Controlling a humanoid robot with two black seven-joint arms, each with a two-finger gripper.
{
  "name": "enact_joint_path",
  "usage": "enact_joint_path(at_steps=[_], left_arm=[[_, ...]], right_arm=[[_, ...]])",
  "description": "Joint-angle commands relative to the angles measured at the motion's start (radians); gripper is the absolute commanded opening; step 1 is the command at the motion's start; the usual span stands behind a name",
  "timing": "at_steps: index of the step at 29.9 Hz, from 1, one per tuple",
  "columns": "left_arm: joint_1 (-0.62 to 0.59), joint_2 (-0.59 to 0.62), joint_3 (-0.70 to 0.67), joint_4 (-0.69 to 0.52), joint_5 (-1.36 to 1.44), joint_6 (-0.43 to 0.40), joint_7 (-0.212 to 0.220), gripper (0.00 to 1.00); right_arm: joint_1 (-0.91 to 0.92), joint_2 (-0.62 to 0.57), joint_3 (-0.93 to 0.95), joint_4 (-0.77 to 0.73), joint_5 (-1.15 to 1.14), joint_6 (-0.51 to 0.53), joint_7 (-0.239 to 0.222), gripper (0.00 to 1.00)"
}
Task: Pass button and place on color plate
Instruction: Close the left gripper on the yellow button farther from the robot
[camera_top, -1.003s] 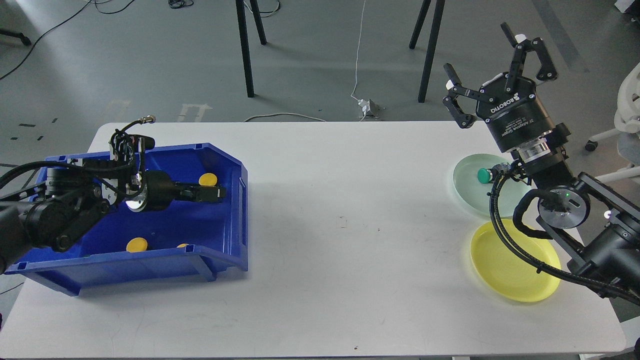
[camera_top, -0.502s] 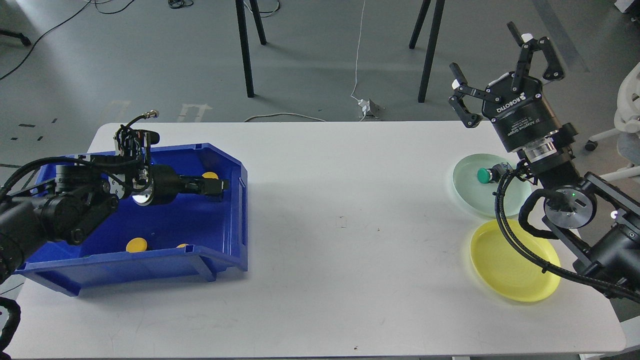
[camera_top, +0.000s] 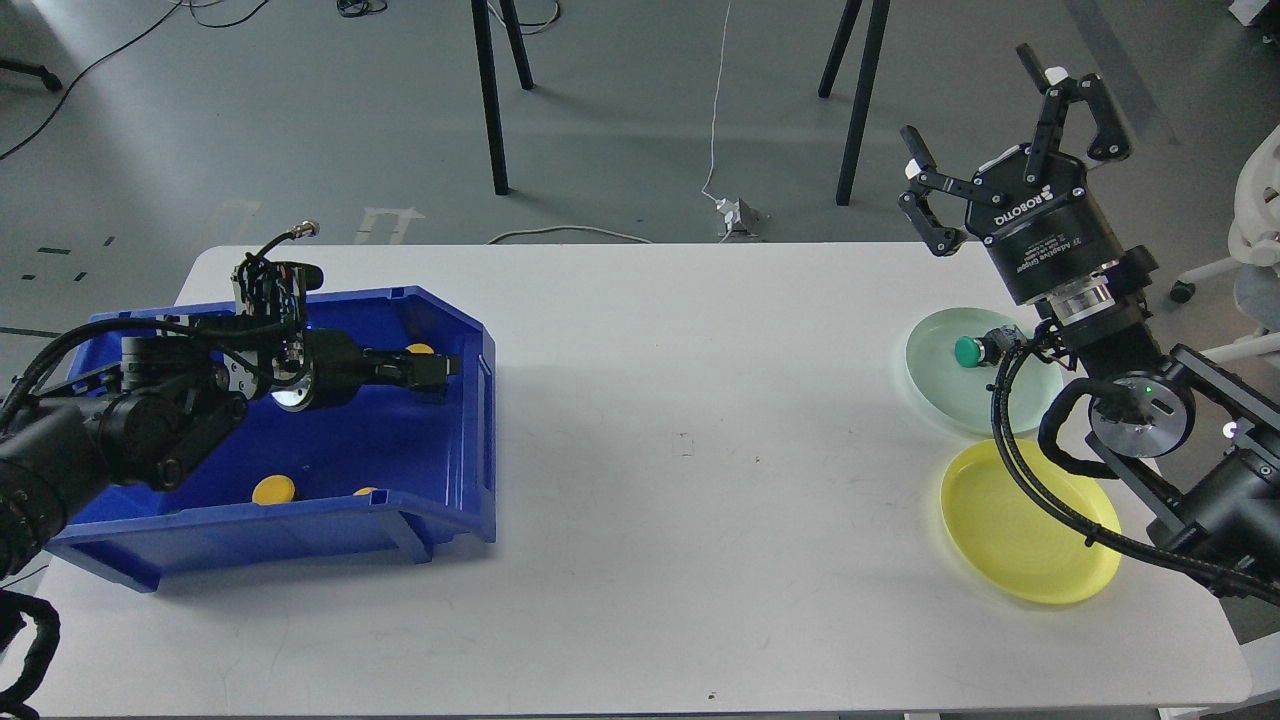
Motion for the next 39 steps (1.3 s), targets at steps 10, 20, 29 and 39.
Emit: enact_joint_path(at_steps=[10, 20, 29, 39], left_arm=[[0.0, -0.019, 0.002, 0.043, 0.001, 0.0, 0.0, 0.85], [0.001, -0.028, 0.002, 0.044, 0.003, 0.0, 0.0, 0.81], [0.0, -0.025, 0.002, 0.044, 0.0, 0.001, 0.0, 0.79], [0.001, -0.025, 0.002, 0.044, -0.002, 0.023, 0.0, 0.72]], right_arm=[[0.0, -0.004, 0.001, 0.001, 0.0, 0.0, 0.0, 0.98], [0.0, -0.004, 0.0, 0.001, 0.002, 0.0, 0.0, 0.98], [0.0, -0.004, 0.0, 0.001, 0.002, 0.0, 0.0, 0.98], [0.0, -0.004, 0.001, 0.001, 0.002, 0.0, 0.0, 0.98]])
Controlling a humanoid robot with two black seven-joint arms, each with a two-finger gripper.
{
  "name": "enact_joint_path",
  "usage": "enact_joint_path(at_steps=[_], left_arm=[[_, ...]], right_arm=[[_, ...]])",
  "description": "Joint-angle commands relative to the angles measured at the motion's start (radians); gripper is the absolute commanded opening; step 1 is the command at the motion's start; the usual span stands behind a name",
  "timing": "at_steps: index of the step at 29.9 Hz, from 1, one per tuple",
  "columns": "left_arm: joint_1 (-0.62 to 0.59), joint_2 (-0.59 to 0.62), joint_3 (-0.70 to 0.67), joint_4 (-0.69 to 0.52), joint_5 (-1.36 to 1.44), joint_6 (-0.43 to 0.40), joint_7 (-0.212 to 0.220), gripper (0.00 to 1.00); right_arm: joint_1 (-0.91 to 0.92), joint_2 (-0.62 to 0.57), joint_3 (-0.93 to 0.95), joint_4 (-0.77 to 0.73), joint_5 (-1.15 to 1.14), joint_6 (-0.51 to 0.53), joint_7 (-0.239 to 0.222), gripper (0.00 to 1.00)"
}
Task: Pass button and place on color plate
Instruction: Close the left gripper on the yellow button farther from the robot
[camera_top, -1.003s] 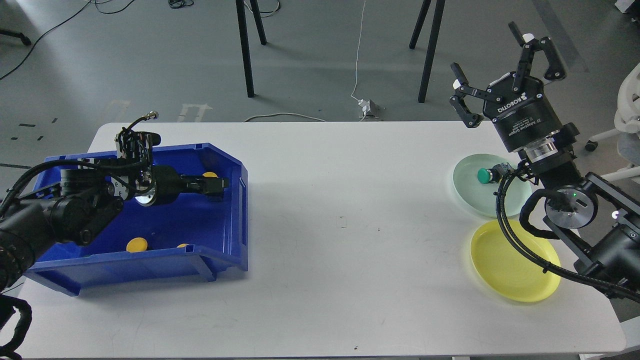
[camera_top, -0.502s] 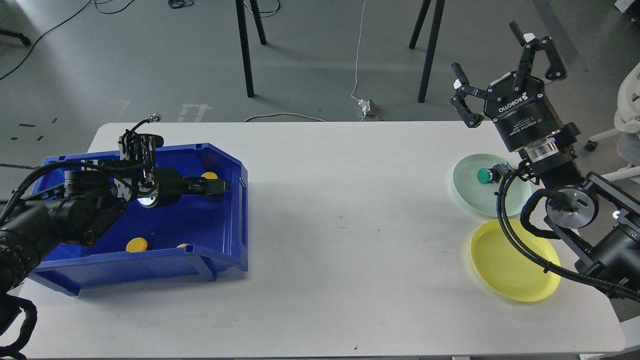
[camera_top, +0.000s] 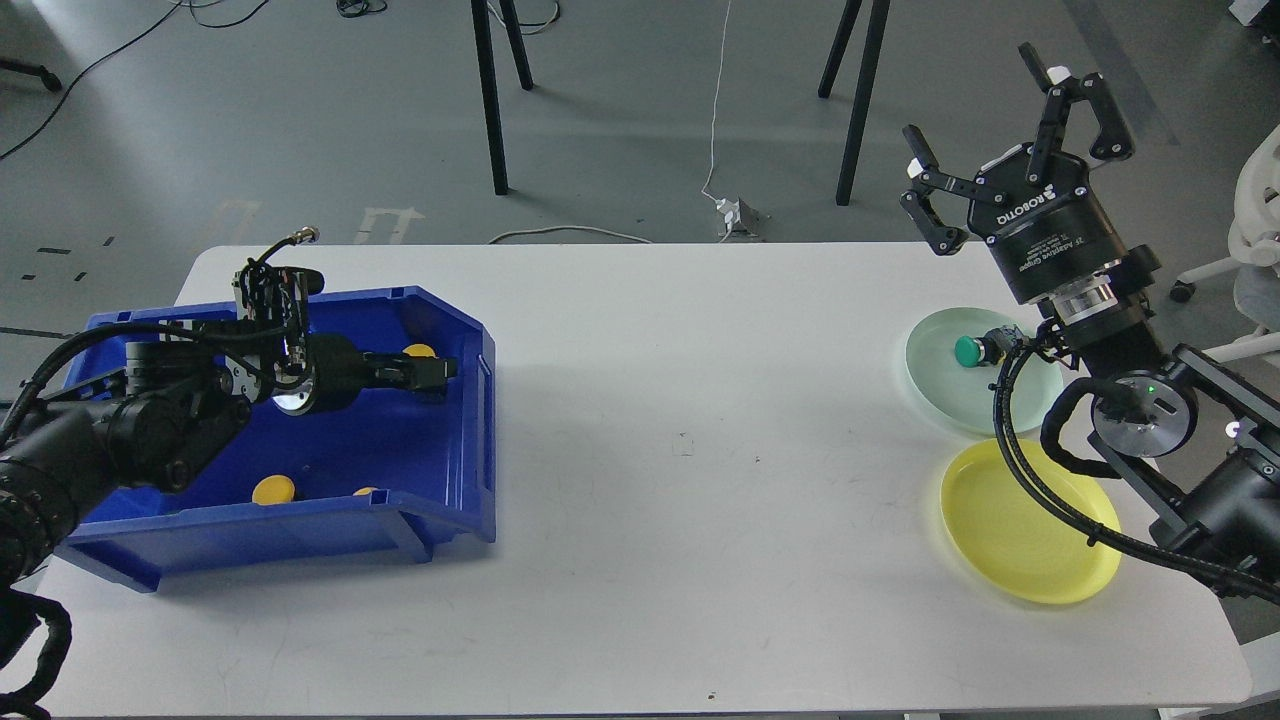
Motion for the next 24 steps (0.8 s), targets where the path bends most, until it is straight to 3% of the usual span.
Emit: enact_joint_path(at_steps=[1, 24], left_arm=[[0.001, -0.001, 0.0, 0.0, 0.0, 0.005, 0.0, 0.71], [0.007, -0.004, 0.001, 0.0, 0.002, 0.016, 0.0, 0.53]], right_arm=[[0.0, 0.0, 0.0, 0.0, 0.0, 0.0, 0.0, 0.98], [0.0, -0.001, 0.003, 0.0, 0.001, 0.0, 0.0, 0.98]])
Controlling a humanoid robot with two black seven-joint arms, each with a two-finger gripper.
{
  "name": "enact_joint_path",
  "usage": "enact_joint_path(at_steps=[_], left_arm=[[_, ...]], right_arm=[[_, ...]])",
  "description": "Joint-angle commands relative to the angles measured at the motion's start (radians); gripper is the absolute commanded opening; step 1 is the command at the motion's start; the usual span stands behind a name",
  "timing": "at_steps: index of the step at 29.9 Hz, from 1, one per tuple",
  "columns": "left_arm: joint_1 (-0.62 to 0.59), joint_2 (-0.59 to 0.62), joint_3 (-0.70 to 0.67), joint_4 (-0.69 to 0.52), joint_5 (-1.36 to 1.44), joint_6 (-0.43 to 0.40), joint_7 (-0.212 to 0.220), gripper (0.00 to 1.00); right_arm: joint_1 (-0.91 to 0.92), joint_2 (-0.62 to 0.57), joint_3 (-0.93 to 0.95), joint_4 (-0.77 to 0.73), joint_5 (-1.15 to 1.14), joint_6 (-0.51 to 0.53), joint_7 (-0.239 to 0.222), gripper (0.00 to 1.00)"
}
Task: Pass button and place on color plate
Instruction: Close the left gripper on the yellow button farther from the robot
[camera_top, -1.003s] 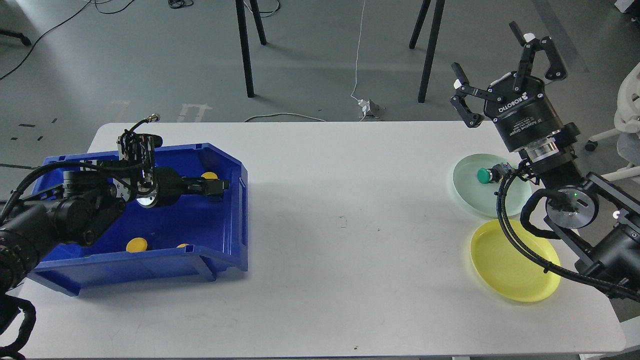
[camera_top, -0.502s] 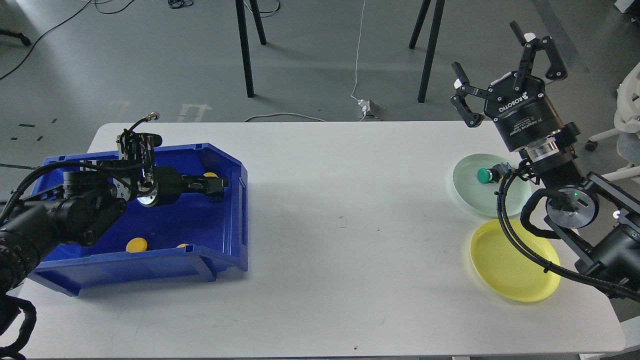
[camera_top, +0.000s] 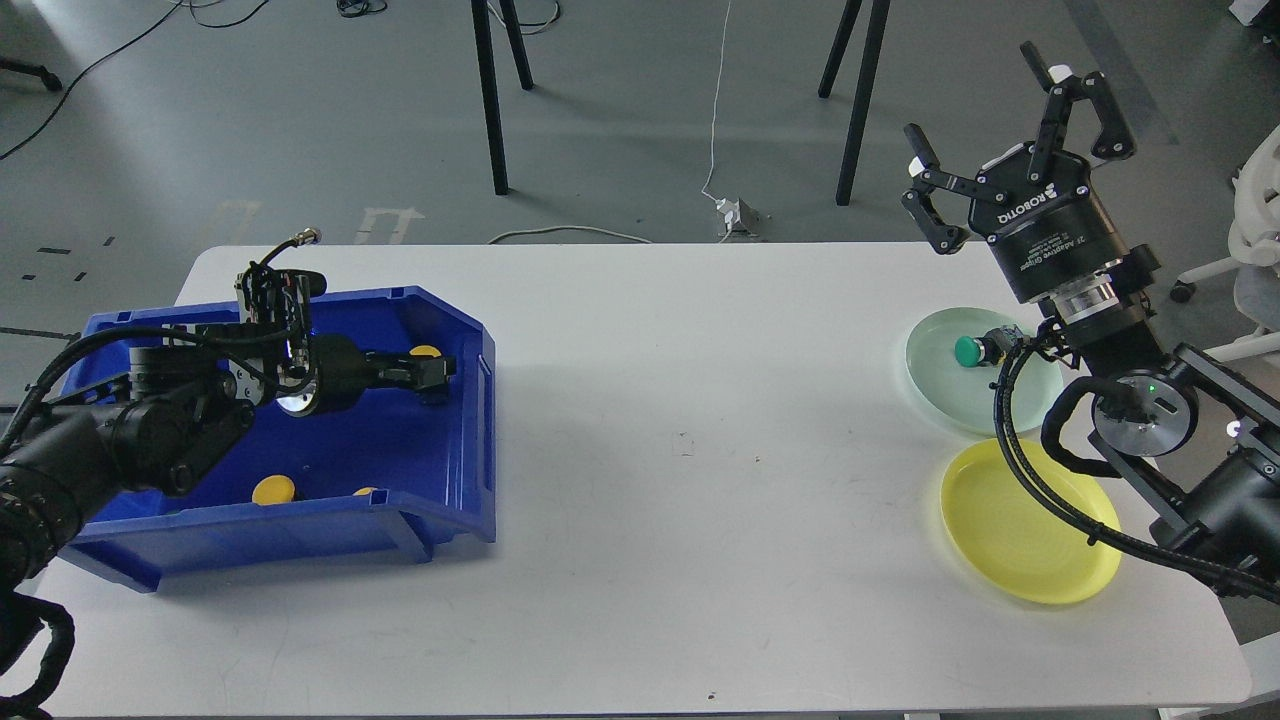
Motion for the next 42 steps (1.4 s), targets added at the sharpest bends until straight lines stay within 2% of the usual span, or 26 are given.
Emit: enact_joint_path(at_steps=[1, 20, 31, 42], left_arm=[[0.0, 0.003, 0.001, 0.0, 0.0, 0.0, 0.0, 0.52], [0.003, 0.011, 0.001, 0.0, 0.002, -0.006, 0.0, 0.43], [0.002, 0.011, 0.0, 0.0, 0.0, -0.01, 0.0, 0.34], [-0.011, 0.011, 0.0, -0.011, 0.002, -0.015, 0.0, 0.33]], right_arm=[[0.0, -0.001, -0.001, 0.0, 0.0, 0.0, 0.0, 0.98], [-0.006, 0.0, -0.001, 0.0, 0.0, 0.0, 0.0, 0.98], [-0.006, -0.001, -0.001, 0.0, 0.002, 0.0, 0.0, 0.98], [-0.006, -0.001, 0.002, 0.0, 0.002, 0.0, 0.0, 0.98]])
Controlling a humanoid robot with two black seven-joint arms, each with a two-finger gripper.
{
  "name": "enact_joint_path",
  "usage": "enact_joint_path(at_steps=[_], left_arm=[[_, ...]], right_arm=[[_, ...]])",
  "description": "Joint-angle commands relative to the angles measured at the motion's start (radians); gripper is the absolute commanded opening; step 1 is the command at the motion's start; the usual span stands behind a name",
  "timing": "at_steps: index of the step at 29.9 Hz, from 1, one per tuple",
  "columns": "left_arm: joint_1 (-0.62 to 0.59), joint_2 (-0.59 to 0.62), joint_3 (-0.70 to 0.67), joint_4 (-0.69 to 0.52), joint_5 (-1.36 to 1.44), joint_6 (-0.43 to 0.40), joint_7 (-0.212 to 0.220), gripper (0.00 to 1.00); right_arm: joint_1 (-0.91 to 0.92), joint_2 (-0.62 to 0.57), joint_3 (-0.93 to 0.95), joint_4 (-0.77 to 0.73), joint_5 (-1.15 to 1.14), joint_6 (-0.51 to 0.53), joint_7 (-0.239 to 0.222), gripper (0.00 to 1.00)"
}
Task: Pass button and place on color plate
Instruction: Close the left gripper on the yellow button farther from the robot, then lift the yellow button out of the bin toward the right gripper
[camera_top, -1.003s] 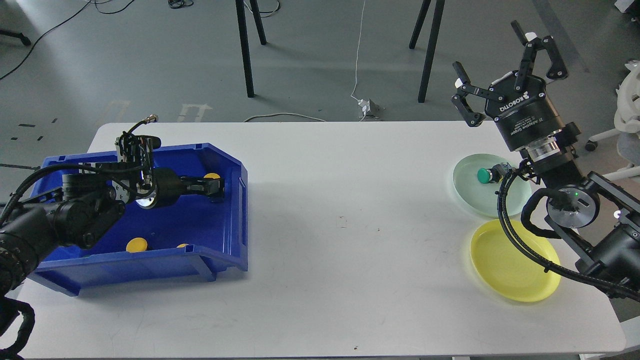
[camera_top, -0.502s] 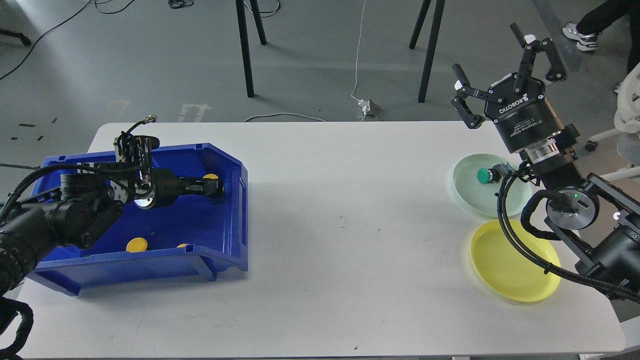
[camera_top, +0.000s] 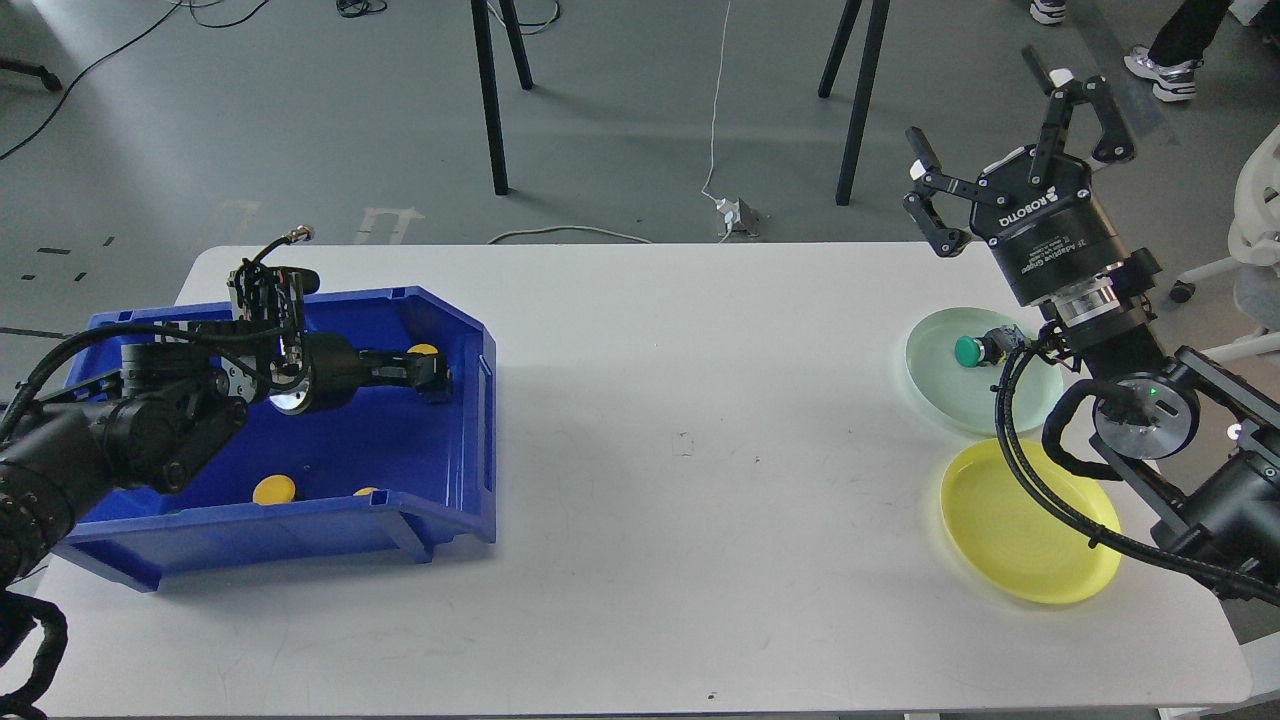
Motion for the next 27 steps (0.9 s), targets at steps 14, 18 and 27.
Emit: enact_joint_path(at_steps=[14, 18, 27], left_arm=[[0.001, 0.055, 0.0, -0.028, 0.003, -0.03, 0.0, 0.32], [0.002, 0.084, 0.0, -0.054, 0.002, -0.031, 0.0, 0.32], [0.009, 0.213, -0.005, -0.25, 0.0, -0.052, 0.0, 0.31]], right_arm=[[0.0, 0.0, 0.009, 0.0, 0.0, 0.0, 0.0, 0.98], [0.0, 0.0, 0.007, 0.0, 0.0, 0.0, 0.0, 0.98], [0.0, 0.0, 0.009, 0.0, 0.0, 0.0, 0.0, 0.98]])
